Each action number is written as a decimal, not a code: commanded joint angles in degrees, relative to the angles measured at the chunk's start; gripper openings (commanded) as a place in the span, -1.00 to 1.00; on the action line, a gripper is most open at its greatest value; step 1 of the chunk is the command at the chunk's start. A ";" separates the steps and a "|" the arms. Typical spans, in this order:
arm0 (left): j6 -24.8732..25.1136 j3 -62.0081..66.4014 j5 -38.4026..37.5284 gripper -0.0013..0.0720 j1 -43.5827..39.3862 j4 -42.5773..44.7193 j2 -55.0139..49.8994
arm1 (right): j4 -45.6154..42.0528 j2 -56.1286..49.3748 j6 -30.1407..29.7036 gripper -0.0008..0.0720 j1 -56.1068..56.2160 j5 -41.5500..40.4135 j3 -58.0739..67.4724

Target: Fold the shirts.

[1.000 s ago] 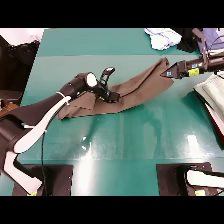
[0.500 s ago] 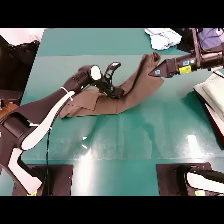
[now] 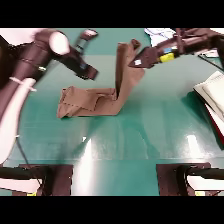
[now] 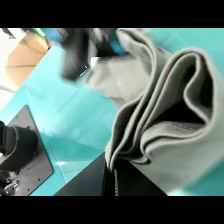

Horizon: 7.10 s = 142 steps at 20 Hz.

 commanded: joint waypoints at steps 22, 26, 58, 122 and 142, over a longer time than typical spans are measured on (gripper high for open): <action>-0.15 0.11 -7.43 -0.87 15.52 5.44 19.98 | -0.83 -29.92 -4.94 0.95 28.57 -26.25 12.24; -0.13 0.11 -9.14 -0.87 15.52 5.42 20.00 | -9.46 -21.66 -3.13 0.67 19.41 -15.17 2.36; 0.35 -0.07 -10.71 -0.87 15.52 -0.17 19.89 | 11.34 -12.31 -6.97 -0.94 5.66 -27.15 -21.70; -0.17 -0.07 -12.68 -0.87 15.52 -5.16 19.89 | -30.21 18.23 8.35 -0.31 -84.67 -15.89 -35.80; -0.11 -0.07 -3.93 -0.87 15.52 -5.14 19.89 | -14.21 26.16 10.75 -0.75 -58.18 -11.15 -20.26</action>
